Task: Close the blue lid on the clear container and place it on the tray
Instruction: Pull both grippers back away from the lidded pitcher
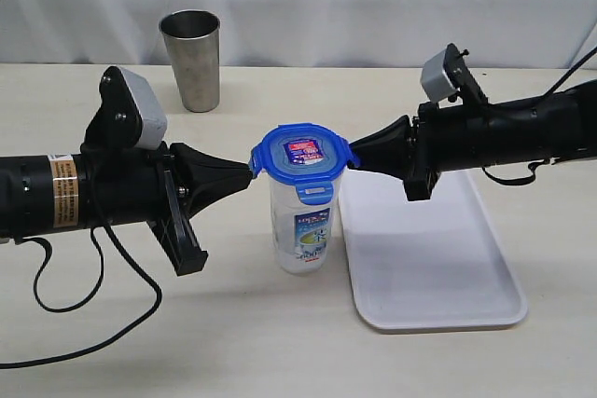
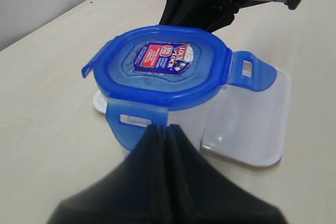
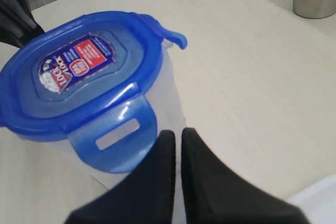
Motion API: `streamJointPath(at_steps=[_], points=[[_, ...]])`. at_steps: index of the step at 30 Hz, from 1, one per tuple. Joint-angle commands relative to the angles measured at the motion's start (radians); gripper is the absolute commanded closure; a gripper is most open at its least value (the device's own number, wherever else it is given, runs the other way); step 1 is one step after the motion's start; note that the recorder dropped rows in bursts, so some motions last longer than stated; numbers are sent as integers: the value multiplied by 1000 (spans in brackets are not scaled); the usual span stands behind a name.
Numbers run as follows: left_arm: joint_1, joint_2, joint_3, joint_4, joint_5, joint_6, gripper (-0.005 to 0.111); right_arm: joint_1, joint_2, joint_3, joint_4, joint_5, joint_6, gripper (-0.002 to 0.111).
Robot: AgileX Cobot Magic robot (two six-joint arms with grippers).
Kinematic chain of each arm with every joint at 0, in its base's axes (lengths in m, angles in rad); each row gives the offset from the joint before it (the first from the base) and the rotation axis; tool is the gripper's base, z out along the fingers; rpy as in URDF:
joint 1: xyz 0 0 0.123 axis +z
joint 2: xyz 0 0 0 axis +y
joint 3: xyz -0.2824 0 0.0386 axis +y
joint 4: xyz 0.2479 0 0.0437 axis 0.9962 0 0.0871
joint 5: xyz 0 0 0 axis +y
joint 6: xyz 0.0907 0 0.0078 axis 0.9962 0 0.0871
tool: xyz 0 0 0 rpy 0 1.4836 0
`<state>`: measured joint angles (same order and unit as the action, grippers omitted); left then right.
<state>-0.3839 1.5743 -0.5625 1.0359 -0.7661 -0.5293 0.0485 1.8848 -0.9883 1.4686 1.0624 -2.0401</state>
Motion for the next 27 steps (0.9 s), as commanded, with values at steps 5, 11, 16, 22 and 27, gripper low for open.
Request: streamJointPath(at_steps=[5,11,16,22,27], points=[[0,2,2,-99,20,103,107,-4,-100,30,-41,-215,67,104],[0,2,-37,-264,10,232,107,-4,-153,49,-7,-216,72,104],[0,10,-62,-181,4,164,107,-4,-153,49,19,-177,67,104],[0,40,-60,-139,-18,138,107,-4,-153,49,14,-175,67,104],[0,40,-60,-92,-18,96,107,-4,-153,49,14,-175,67,104]])
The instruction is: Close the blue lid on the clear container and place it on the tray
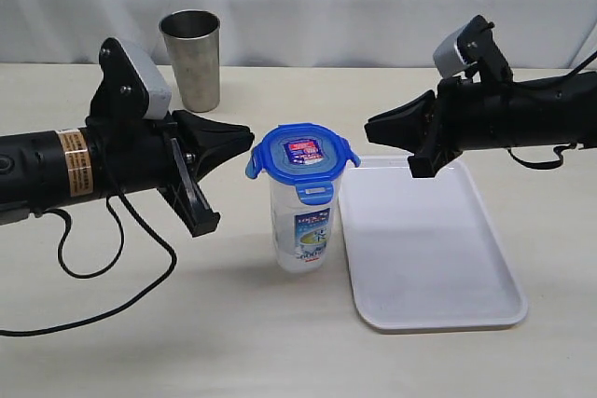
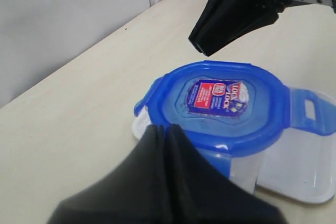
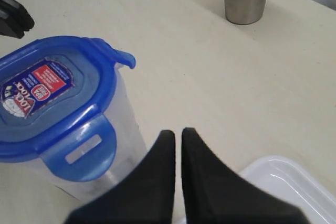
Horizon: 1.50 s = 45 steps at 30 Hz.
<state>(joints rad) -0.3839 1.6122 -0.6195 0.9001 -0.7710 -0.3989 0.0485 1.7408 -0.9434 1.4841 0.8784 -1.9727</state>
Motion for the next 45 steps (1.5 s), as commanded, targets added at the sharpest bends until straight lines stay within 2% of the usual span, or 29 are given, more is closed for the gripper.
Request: streamJointPath(at_steps=[1,6,45], points=[[0,2,-3,52,-13,-41,107,-4,-9,4,-1,9,0,104],[0,2,-3,90,-13,-61,107,-4,-9,4,-5,9,0,104],[-1,25,-3,85,-58,-69,107,-4,-10,7,-5,52,2,104]])
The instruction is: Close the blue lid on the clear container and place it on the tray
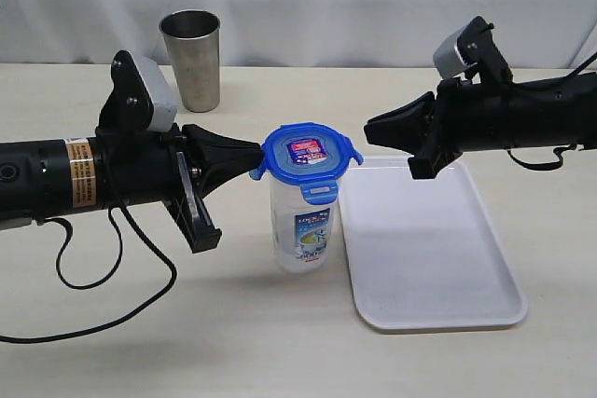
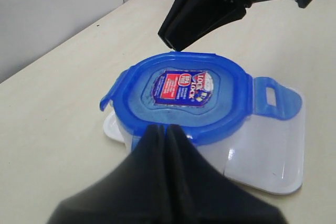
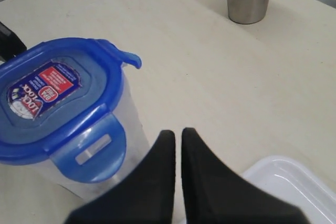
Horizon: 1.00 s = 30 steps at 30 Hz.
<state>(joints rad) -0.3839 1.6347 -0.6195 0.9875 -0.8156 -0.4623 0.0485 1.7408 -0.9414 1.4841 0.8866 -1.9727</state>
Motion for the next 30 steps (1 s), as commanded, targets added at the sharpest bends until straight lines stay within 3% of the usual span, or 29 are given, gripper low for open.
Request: streamJointPath(at_steps=[1,30], points=[[-1,2,-3,-2,-13,-6,107,-4,-10,5,-10,60,2,104],[-1,2,-3,-2,-13,-6,107,0,-10,5,-42,192,-28,104]])
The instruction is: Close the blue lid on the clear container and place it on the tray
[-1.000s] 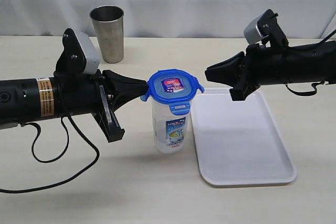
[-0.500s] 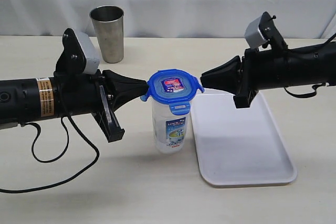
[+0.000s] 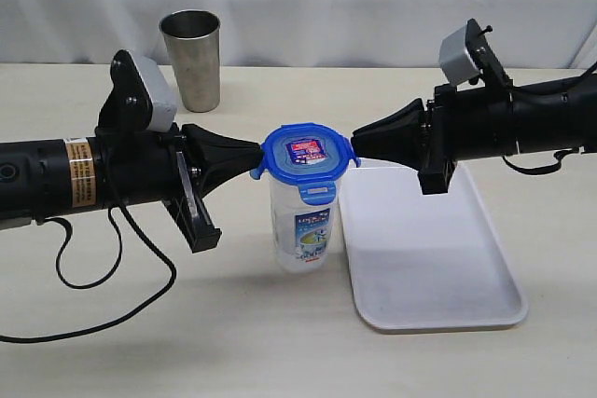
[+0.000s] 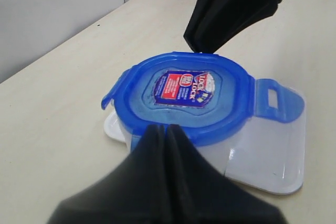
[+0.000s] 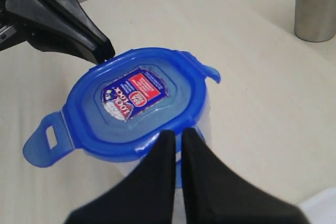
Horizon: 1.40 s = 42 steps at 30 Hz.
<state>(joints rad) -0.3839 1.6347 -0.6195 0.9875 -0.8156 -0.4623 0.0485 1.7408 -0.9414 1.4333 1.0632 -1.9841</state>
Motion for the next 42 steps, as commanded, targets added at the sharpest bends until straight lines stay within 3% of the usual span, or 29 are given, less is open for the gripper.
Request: streamJointPath(at_steps=[1,34,42], points=[[-1,2,-3,-2,-13,-6,107,0,-10,5,12,16,-16,104],[0,2,-3,-13,-31,39,107,0,10,5,50,63,-20,104],[2,-42,-3,-58,70,84,107,-4,-45,5,5,54,-18,104]])
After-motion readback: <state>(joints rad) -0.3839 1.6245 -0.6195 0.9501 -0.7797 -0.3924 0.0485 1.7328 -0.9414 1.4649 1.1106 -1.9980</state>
